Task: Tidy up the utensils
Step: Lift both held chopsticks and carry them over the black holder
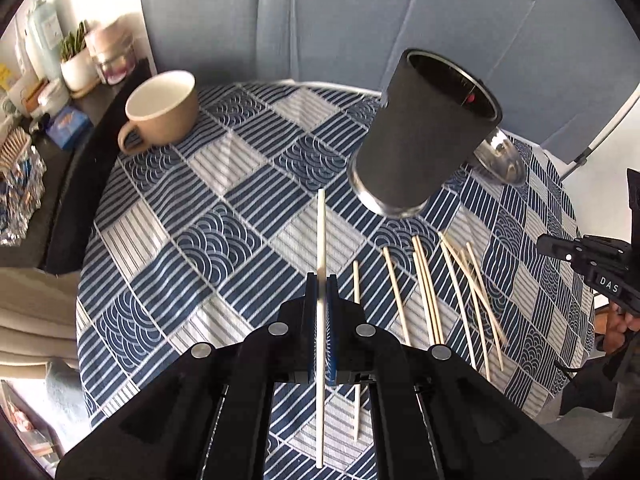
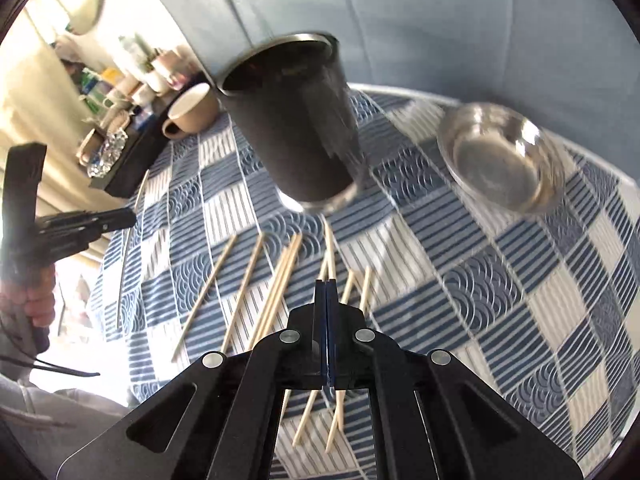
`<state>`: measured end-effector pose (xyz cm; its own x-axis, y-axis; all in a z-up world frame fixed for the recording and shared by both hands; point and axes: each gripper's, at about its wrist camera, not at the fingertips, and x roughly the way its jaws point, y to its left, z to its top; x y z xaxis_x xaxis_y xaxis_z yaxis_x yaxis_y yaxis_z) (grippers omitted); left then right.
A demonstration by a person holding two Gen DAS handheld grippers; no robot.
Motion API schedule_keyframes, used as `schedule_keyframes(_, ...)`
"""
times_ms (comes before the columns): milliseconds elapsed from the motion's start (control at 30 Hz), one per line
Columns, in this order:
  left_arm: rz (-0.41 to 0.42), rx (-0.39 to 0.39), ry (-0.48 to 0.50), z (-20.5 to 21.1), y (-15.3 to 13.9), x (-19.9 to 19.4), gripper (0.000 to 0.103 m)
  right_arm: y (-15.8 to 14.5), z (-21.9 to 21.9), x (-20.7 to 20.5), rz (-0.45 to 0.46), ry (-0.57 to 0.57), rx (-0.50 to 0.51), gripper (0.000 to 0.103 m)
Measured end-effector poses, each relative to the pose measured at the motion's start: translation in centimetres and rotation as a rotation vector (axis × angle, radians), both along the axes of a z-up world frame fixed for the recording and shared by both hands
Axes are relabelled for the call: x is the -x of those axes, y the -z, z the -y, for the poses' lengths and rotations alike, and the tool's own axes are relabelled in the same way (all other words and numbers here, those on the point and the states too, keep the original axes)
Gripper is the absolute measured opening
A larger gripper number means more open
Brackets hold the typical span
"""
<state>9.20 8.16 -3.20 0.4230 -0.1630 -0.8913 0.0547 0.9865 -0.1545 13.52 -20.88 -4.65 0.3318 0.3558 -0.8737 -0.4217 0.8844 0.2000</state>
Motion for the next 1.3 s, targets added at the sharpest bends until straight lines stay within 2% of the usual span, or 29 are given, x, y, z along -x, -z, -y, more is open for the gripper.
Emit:
schedule_keyframes(100,0.021,-0.019,0.005,0.5,-0.6,-0.4,0.004,0.9,-0.1,-0.7,-0.003,0.028,0.037,0.002)
schedule_keyframes(233,0.037,-0.036,0.012,0.8,-1.1,-0.5,0.004,3.8,0.6,-1.5,-0.050,0.048,0.106,0.005)
schedule_keyframes(400,0.049,-0.046,0.008,0.8,-1.3,-0.5,0.004,6.8,0.3,-2.4,-0.136,0.013,0.093,0.006)
schedule_keyframes(433,0.049,-0.047,0.005,0.7,-1.3,-0.5,0.004,7.2,0.0,-2.6,-0.145,0.003,0.098,0.008)
schedule_keyframes(467,0.048,-0.046,-0.001,0.7,-1.3,-0.5,0.004,7.9,-0.6,-3.1,-0.157,-0.016,0.107,0.017)
schedule_keyframes(500,0.048,-0.043,-0.004,0.6,-1.3,-0.4,0.004,8.1,-1.0,-3.4,-0.156,-0.023,0.113,0.021)
schedule_keyframes(633,0.047,-0.039,-0.017,0.4,-1.3,0.0,0.004,8.7,-2.0,-5.4,-0.128,-0.021,0.137,0.021)
schedule_keyframes(867,0.038,-0.037,-0.058,-0.7,-1.1,0.9,0.004,10.0,-3.8,-7.5,-0.150,-0.031,0.187,0.020)
schedule_keyframes(933,0.038,-0.037,-0.069,-1.1,-1.1,1.2,0.004,10.5,-4.2,-7.7,-0.163,-0.030,0.227,0.018)
schedule_keyframes(967,0.039,-0.038,-0.074,-1.3,-1.1,1.3,0.004,10.6,-4.3,-7.8,-0.163,-0.022,0.235,0.013)
schedule_keyframes(1067,0.042,-0.028,-0.093,-1.9,-1.1,1.7,0.004,10.6,-4.7,-7.8,-0.152,-0.012,0.259,0.007)
schedule_keyframes(1133,0.044,-0.027,-0.102,-2.2,-1.1,1.9,0.004,10.5,-5.1,-7.6,-0.130,-0.038,0.292,0.006)
schedule_keyframes(1200,0.047,-0.023,-0.108,-2.3,-1.1,2.0,0.004,10.4,-5.1,-7.3,-0.114,-0.043,0.278,0.005)
schedule_keyframes(1300,0.045,-0.022,-0.109,-2.3,-1.1,2.2,0.004,10.3,-3.9,-7.2,-0.160,-0.007,0.193,0.004)
